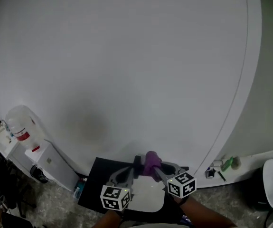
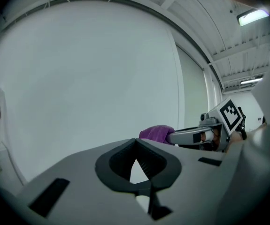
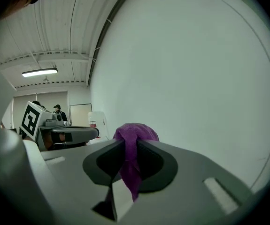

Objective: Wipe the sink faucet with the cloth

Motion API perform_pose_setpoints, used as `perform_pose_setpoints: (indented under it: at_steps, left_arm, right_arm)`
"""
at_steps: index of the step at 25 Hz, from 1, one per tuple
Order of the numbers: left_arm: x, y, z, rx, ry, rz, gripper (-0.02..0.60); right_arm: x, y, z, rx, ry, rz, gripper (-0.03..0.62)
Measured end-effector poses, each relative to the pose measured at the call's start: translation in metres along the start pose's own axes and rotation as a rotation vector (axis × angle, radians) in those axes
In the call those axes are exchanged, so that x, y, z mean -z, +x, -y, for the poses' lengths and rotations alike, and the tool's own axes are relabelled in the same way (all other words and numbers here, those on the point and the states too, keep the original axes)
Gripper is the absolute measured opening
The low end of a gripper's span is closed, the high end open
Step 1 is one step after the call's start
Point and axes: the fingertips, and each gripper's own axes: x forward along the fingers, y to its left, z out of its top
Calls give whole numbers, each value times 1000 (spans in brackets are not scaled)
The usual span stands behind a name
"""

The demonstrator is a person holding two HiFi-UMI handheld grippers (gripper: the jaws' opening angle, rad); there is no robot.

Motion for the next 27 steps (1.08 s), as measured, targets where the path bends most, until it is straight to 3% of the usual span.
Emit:
perform_pose_setpoints:
  at_steps: [3, 9, 15, 22, 27]
  left_arm:
    - [0, 10, 25, -10, 21, 26, 5]
    - [-14, -13, 4, 2, 8, 52, 5]
    - [-25, -28, 28, 2, 9, 57, 5]
    - [-26, -47, -7, 9, -6, 73, 5]
    - [-32, -60, -10, 16, -18, 83, 5]
  right_arm:
    - [6, -20, 16, -2, 6, 17, 64]
    - [-6, -6, -19, 3, -13, 14, 63]
    - [-18, -34, -30, -2, -15, 28, 64]
    - [-25, -8, -59, 5, -32, 31, 63]
    - [-31, -10, -74, 10, -46, 29, 63]
